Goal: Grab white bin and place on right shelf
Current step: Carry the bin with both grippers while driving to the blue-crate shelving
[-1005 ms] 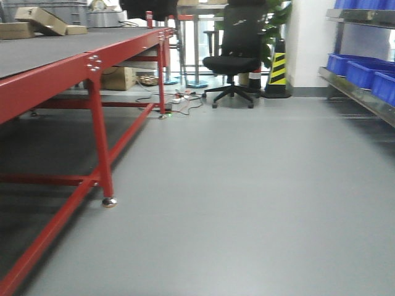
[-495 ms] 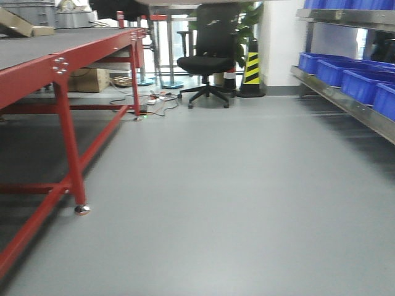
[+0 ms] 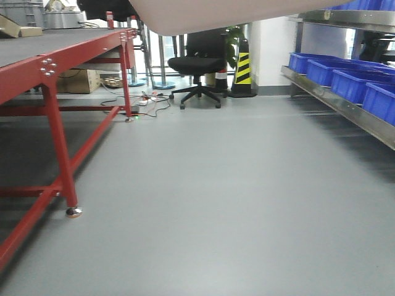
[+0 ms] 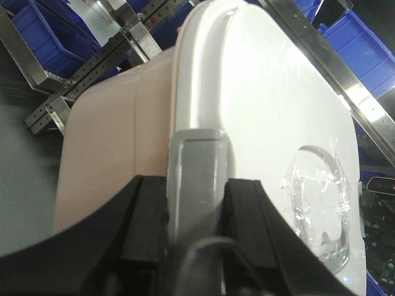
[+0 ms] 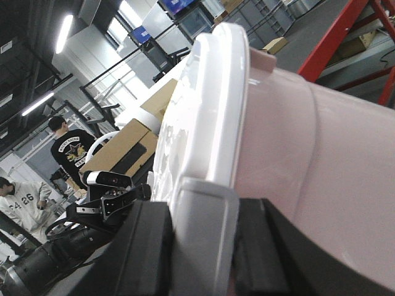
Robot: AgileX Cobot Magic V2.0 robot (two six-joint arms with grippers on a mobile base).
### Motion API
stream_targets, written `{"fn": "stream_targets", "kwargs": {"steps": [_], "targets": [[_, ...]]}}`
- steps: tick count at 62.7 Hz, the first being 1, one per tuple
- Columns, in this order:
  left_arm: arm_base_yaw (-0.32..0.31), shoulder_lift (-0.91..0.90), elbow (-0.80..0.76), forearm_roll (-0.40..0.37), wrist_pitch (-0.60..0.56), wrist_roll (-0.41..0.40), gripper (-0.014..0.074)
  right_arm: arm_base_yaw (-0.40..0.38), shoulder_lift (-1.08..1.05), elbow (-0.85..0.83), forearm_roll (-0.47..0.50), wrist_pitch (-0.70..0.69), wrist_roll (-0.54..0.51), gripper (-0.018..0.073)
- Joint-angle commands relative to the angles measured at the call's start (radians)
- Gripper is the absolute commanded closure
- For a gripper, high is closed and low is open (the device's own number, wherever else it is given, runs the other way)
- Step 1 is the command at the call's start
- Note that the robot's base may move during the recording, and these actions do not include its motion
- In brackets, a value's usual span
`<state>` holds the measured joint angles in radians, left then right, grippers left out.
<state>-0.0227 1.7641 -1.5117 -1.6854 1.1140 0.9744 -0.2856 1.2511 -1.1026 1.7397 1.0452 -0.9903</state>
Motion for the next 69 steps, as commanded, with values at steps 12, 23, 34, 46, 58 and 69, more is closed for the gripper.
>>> {"fn": "stream_targets", "kwargs": {"steps": [12, 23, 34, 46, 58, 69], "targets": [[-0.037, -0.055, -0.036, -0.040, 0.165, 0.024, 0.0697, 0.026, -0.040, -0.034, 0.113, 0.216, -0.017, 0.0368], [-0.037, -0.054, -0.036, -0.040, 0.165, 0.024, 0.0697, 0.026, -0.040, -0.034, 0.113, 0.216, -0.017, 0.0368], [-0.037, -0.054, -0.036, -0.040, 0.165, 0.024, 0.0697, 0.026, -0.040, -0.034, 0.113, 0.216, -0.017, 0.0368], [-0.037, -0.054, -0.036, -0.040, 0.165, 0.024, 0.0697, 0.026, -0.040, -0.034, 0.113, 0.216, -0.017, 0.0368], [-0.037, -0.054, -0.036, -0.040, 0.165, 0.024, 0.0697, 0.026, -0.040, -0.034, 0.113, 0.216, -0.017, 0.0368], [-0.037, -0.054, -0.036, -0.040, 0.165, 0.024, 0.0697, 0.026, -0.040, -0.034, 0.113, 0.216, -0.017, 0.0368]]}}
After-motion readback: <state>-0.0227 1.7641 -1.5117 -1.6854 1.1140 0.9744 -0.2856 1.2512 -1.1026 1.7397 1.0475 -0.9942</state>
